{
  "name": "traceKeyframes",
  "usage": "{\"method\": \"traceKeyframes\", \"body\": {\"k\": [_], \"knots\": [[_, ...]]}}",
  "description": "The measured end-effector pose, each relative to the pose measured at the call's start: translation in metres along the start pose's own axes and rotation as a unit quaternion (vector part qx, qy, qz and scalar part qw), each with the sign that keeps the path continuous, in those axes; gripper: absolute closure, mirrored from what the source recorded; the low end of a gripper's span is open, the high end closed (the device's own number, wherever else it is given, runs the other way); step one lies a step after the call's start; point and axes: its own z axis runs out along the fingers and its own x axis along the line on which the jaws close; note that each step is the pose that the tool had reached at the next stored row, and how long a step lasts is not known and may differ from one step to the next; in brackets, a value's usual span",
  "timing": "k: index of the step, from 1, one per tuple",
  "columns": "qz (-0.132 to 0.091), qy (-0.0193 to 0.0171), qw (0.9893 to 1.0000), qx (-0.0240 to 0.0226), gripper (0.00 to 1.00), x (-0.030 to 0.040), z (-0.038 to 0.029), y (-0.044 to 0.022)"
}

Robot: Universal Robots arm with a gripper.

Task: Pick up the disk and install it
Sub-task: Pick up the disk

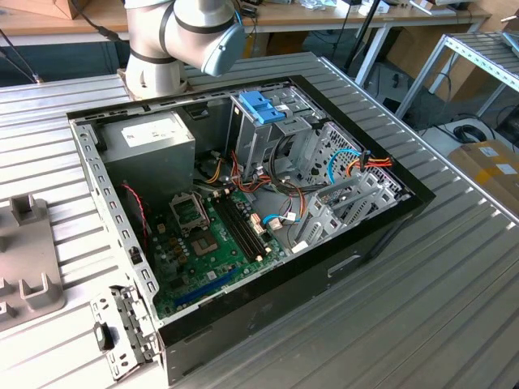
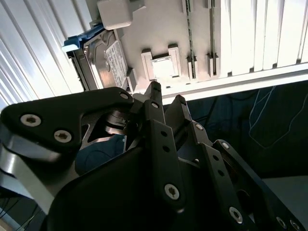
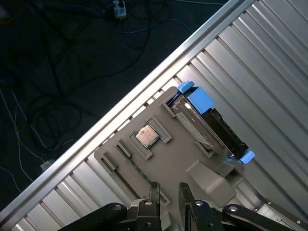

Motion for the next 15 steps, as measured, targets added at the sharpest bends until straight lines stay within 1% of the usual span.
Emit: {"method": "traceKeyframes", "body": {"k": [6,8,15], "knots": [[-0.012,0.0006,0.9999,-0.0003,0.70,0.0000,0.0000,0.0000],[-0.020,0.0009,0.9998,-0.0005,0.70,0.0000,0.0000,0.0000],[-0.035,0.0016,0.9994,-0.0009,0.70,0.0000,0.0000,0.0000]]}}
